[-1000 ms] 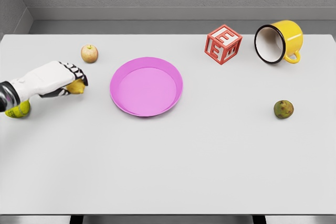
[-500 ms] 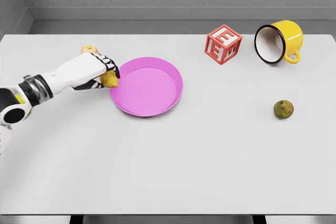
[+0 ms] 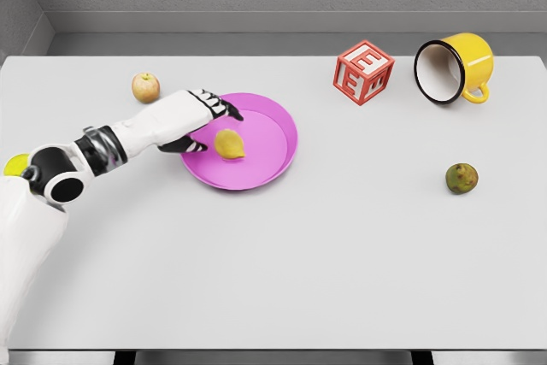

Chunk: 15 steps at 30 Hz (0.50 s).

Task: Put the lemon on the plate with left arm

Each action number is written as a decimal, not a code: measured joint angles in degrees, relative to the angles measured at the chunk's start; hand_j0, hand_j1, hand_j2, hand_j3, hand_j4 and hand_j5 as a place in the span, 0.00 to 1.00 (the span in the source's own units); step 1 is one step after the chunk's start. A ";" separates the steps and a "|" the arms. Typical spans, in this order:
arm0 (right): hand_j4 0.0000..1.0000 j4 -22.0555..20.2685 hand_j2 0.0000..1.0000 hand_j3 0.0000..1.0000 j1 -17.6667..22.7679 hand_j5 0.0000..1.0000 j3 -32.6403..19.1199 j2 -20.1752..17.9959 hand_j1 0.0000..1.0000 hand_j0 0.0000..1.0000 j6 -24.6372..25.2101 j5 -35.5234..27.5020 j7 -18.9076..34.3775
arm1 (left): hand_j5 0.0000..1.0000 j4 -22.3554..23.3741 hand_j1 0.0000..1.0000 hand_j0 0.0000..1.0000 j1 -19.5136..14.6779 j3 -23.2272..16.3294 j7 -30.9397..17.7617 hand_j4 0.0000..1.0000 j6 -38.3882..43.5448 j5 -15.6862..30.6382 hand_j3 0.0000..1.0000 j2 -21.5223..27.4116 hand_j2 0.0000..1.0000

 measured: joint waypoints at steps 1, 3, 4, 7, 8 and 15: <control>1.00 0.00 1.00 1.00 0.00 1.00 0.00 0.00 1.00 1.00 0.00 0.00 0.00 | 1.00 0.02 1.00 1.00 0.00 0.08 -0.03 1.00 0.00 0.06 1.00 -0.05 1.00; 1.00 0.02 1.00 1.00 0.00 1.00 0.00 0.00 1.00 1.00 0.00 0.00 0.00 | 1.00 0.02 1.00 1.00 -0.35 0.41 -0.04 1.00 0.00 0.20 1.00 0.19 1.00; 1.00 0.02 1.00 1.00 0.00 1.00 0.00 0.00 1.00 1.00 0.00 0.00 0.01 | 1.00 -0.04 1.00 1.00 0.09 1.00 -0.03 1.00 -0.01 0.29 1.00 0.58 1.00; 1.00 0.01 1.00 1.00 0.00 1.00 0.00 0.00 1.00 1.00 0.00 0.00 0.01 | 1.00 -0.32 1.00 1.00 1.67 5.80 0.02 1.00 -0.02 2.29 1.00 3.91 1.00; 1.00 0.01 1.00 1.00 0.00 1.00 0.00 0.00 1.00 1.00 0.00 0.00 0.00 | 1.00 -0.32 1.00 1.00 2.37 7.45 0.03 1.00 -0.02 3.41 1.00 5.46 1.00; 1.00 0.02 1.00 1.00 0.00 1.00 0.00 0.00 1.00 1.00 0.00 0.00 0.01 | 1.00 -0.03 1.00 1.00 5.62 16.35 0.04 1.00 0.01 8.39 1.00 12.72 1.00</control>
